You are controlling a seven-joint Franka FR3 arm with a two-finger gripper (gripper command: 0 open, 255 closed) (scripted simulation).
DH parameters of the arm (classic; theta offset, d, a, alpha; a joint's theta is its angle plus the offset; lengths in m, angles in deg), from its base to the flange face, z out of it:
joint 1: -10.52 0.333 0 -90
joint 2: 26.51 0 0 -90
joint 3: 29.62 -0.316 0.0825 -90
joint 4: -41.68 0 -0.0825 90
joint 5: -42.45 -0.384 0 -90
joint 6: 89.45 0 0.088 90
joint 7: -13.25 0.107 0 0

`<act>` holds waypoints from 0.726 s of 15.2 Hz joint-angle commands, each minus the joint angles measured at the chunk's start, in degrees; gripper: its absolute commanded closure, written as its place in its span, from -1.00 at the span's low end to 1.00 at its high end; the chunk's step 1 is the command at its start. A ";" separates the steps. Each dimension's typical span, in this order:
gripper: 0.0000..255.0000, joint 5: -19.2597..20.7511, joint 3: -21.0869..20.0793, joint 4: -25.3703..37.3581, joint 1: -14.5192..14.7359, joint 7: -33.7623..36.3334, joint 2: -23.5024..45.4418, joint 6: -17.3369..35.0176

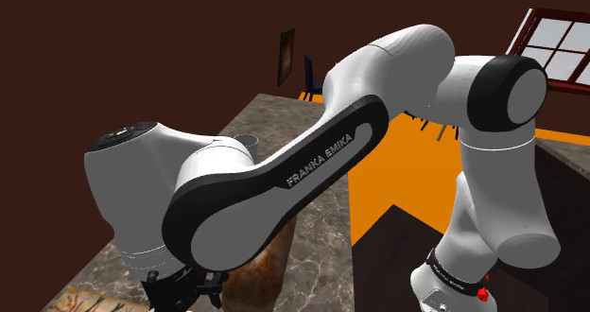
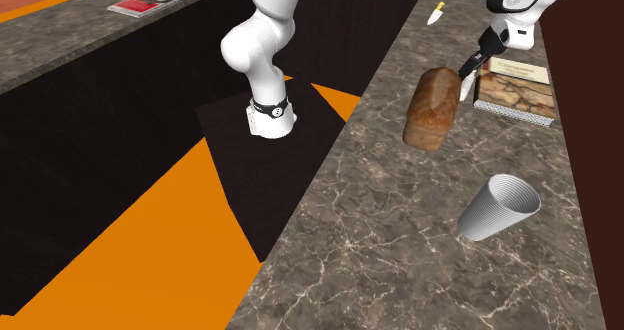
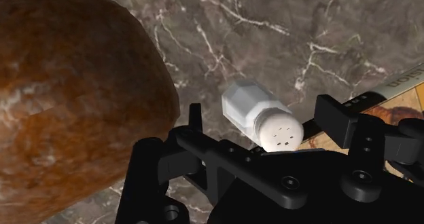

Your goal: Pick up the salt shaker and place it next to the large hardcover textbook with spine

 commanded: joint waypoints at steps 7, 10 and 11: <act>-1.00 -0.64 -0.31 5.86 -0.26 -0.45 -1.12 -6.86; -1.00 -0.64 -0.31 5.86 -0.26 -0.45 -1.12 -6.86; -1.00 -0.64 -0.31 5.86 -0.26 -0.45 -1.12 -6.86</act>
